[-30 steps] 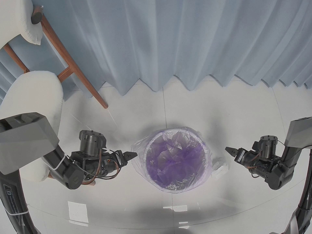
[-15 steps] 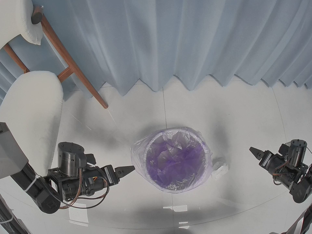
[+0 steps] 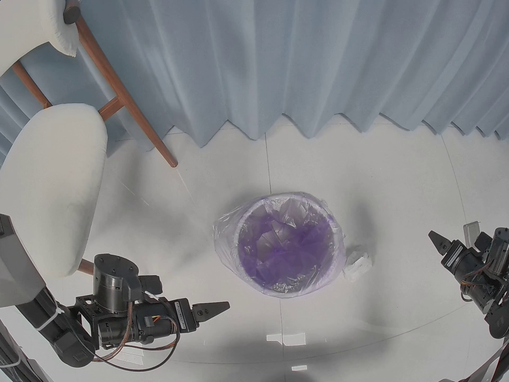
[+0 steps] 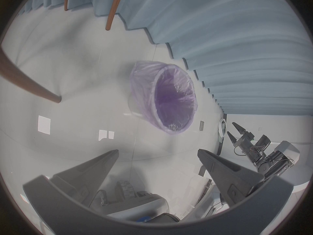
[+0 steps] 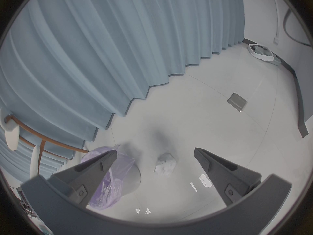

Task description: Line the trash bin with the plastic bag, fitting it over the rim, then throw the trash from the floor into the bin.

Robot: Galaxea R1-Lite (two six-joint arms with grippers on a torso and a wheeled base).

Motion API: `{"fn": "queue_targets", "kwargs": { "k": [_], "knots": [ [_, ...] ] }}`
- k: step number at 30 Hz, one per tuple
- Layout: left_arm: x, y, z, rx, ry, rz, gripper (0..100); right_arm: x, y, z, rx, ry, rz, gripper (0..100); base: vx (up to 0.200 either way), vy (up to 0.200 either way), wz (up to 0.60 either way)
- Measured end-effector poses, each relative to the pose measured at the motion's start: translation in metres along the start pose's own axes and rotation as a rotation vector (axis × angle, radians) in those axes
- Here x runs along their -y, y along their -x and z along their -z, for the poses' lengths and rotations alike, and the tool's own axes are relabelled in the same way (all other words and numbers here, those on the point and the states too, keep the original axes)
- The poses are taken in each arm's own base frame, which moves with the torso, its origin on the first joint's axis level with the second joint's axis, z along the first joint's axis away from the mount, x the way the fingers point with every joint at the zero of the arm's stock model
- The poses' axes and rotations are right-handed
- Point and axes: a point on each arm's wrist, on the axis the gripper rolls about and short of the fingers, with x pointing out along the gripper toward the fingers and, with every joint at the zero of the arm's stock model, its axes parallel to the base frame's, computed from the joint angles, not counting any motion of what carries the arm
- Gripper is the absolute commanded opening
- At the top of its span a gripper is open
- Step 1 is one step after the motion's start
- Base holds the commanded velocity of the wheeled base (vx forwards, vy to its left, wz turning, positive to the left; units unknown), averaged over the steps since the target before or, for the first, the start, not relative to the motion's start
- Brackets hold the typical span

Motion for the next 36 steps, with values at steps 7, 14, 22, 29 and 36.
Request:
{"fn": "queue_targets", "kwargs": {
  "k": [7,14,22,29,36],
  "knots": [
    [0.0,-0.015,0.0,0.011,-0.012,0.003,100,-0.001,0.002,-0.001,0.009,0.001,-0.004,100,0.0,0.0,0.0],
    [0.0,-0.051,-0.012,0.136,0.009,0.032,100,-0.002,0.002,-0.002,0.014,0.004,-0.012,100,0.0,0.0,0.0],
    [-0.009,-0.093,-0.016,0.176,0.196,0.033,100,-0.003,0.003,-0.002,0.021,0.006,-0.015,100,0.0,0.0,0.0],
    [-0.019,-0.113,-0.018,0.18,0.256,0.024,100,-0.003,0.004,-0.003,0.037,0.002,-0.002,100,0.0,0.0,0.0],
    [-0.03,-0.126,-0.024,0.196,0.271,0.009,100,-0.003,0.004,-0.004,0.041,0.002,-0.001,100,0.0,0.0,0.0]
  ]
}}
